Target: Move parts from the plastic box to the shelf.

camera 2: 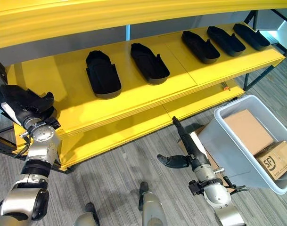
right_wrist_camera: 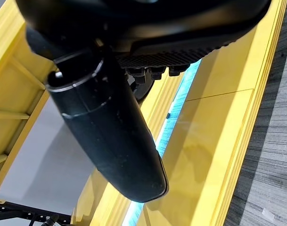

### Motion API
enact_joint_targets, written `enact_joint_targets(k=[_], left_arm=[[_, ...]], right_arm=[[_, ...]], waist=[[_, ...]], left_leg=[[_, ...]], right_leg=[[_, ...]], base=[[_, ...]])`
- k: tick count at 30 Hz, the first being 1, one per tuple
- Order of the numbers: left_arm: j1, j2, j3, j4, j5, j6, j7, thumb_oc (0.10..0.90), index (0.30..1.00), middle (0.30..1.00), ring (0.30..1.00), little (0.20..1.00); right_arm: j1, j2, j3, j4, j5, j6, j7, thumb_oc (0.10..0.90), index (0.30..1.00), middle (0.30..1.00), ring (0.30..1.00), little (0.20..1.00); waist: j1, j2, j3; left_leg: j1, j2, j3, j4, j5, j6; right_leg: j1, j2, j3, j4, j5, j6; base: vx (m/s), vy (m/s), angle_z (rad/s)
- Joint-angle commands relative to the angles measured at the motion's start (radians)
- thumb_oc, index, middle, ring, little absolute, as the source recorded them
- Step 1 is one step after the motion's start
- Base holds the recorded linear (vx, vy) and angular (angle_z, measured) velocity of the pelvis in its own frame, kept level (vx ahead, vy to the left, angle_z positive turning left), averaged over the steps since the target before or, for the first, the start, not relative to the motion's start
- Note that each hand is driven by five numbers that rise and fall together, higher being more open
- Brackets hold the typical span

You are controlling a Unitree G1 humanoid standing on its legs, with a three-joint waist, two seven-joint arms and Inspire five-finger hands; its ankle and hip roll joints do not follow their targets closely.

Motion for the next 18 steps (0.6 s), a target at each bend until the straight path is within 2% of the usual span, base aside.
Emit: enact_joint_targets(k=[1,10,18], left_arm=[[-0.142,0.122,-0.007,0.025,-0.046,-0.097,-0.021,0.9,1.0,1.0,1.0,1.0],[-0.152,0.127,0.001,0.117,-0.125,-0.086,-0.069,0.9,1.0,1.0,1.0,1.0],[-0.175,0.142,-0.021,0.17,-0.108,-0.055,-0.087,0.9,1.0,1.0,1.0,1.0]], right_arm=[[-0.074,-0.049,-0.032,-0.119,0.028,-0.11,-0.043,0.9,1.0,1.0,1.0,1.0],[-0.063,-0.055,-0.028,-0.121,0.033,-0.107,-0.044,0.9,1.0,1.0,1.0,1.0],[-0.049,-0.07,-0.04,-0.134,0.038,-0.11,-0.04,0.9,1.0,1.0,1.0,1.0]], waist=[[-0.016,-0.012,-0.038],[-0.01,-0.018,-0.028],[-0.013,-0.026,-0.019]], left_leg=[[0.004,-0.009,-0.016,0.051,-0.048,0.031],[-0.009,-0.014,-0.021,0.062,-0.053,0.034],[-0.03,-0.013,-0.025,0.077,-0.055,0.034]], right_leg=[[0.058,0.005,0.081,-0.045,0.019,0.065],[0.054,0.002,0.08,-0.042,0.019,0.065],[0.035,0.004,0.083,-0.034,0.021,0.062]], base=[[0.0,0.0,0.0],[0.0,0.0,0.0],[0.0,0.0,0.0]])
